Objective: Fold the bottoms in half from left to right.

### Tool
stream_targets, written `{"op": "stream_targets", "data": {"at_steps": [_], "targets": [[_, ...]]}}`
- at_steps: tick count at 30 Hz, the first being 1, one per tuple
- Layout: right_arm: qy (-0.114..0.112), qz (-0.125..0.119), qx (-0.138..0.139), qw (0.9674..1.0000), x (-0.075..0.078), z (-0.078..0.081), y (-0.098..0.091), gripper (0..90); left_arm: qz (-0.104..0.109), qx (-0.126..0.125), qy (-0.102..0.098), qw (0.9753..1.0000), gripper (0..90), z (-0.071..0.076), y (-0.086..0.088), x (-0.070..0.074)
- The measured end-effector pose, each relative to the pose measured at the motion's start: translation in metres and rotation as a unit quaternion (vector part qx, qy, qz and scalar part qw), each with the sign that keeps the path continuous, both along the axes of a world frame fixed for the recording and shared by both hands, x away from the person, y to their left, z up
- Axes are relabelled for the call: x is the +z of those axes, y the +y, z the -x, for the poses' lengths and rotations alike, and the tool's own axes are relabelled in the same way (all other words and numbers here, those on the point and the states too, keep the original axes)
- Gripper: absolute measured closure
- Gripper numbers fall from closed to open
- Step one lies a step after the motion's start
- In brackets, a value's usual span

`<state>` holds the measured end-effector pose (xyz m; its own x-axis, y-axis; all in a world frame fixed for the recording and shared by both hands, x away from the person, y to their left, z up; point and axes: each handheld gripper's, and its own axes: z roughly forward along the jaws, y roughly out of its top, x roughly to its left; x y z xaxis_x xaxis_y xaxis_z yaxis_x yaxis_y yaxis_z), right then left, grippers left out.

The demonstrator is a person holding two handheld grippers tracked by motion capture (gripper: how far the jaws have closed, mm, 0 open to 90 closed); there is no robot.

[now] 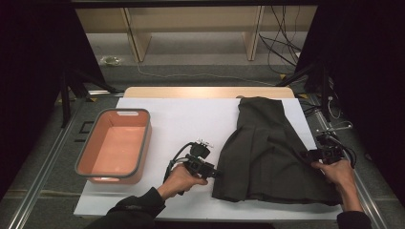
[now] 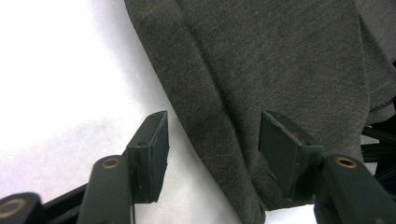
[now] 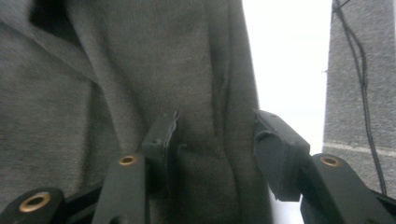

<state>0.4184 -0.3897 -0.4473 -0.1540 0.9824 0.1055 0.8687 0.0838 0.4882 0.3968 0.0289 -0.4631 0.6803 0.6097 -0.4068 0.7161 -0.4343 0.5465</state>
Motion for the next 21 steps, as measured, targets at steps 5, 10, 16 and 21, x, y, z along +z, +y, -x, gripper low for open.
{"op": "stream_targets", "data": {"at_steps": [5,10,16,21], "targets": [[0.005,-0.002,0.008,1.0000,-0.005,-0.004,0.004,67.7,-0.006,-0.001,0.005,1.0000,38.5,0.000,-0.002,-0.002],[0.005,0.015,0.018,0.9997,-0.004,-0.007,0.010,88.1,-0.006,-0.001,0.005,1.0000,37.1,0.000,-0.001,-0.002],[-0.033,0.024,-0.005,0.9992,0.010,-0.007,0.001,89.6,-0.004,0.003,0.005,1.0000,36.9,-0.001,-0.001,-0.001],[-0.068,0.031,-0.028,0.9968,0.021,-0.010,-0.006,89.7,-0.005,0.003,0.004,1.0000,34.7,-0.001,-0.002,-0.001]]}}
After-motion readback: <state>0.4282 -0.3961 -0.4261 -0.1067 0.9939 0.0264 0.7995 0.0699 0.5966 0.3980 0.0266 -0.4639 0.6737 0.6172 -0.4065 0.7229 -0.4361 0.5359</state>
